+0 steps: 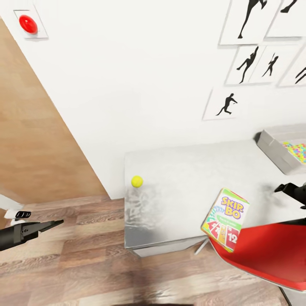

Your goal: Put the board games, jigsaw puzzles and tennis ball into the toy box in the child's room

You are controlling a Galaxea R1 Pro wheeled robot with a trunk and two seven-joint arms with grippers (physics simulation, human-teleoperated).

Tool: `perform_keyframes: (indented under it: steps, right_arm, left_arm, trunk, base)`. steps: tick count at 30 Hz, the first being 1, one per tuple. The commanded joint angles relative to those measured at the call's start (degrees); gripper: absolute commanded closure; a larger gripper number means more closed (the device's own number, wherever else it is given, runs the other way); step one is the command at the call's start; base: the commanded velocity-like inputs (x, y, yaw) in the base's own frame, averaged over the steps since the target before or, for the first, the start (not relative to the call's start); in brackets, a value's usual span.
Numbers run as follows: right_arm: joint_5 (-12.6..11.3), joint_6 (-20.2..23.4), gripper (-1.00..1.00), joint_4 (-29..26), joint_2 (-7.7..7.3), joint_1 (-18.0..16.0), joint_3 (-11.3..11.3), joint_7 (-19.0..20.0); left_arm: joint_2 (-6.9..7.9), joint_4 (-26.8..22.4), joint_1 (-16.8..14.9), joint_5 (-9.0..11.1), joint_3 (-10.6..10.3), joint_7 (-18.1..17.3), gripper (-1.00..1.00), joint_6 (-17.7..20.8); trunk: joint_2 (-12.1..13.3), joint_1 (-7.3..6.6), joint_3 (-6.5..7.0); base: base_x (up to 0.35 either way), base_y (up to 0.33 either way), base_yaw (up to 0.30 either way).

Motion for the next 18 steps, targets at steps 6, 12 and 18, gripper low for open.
perform_keyframes:
  steps: [6, 12, 18]
  right_arm:
    - [-4.98, 1.51, -1.0, -4.74, -0.01, -0.57, -0.06, -0.55]
    - [-13.95, 1.51, -1.0, -10.38, -0.39, -0.44, 0.66, -0.51]
    - [-21.96, 1.51, -1.0, -15.7, -0.52, 0.34, 3.42, 0.52]
  left_arm:
    - [0.06, -0.02, -0.01, 0.02, 0.05, -0.2, -1.0, 0.61]
    - [0.09, -0.02, -0.01, 0.07, 0.08, -0.2, -1.0, 0.61]
    - [0.08, -0.02, -0.01, 0.07, 0.07, -0.2, -1.0, 0.61]
  trunk:
    - [-0.1, 0.04, 0.35]
    - [-0.1, 0.04, 0.8]
    - [-0.1, 0.04, 1.24]
  base:
    - [0.0, 0.0, -0.196]
    - [0.0, 0.0, -0.197]
    - [0.0, 0.0, -0.197]
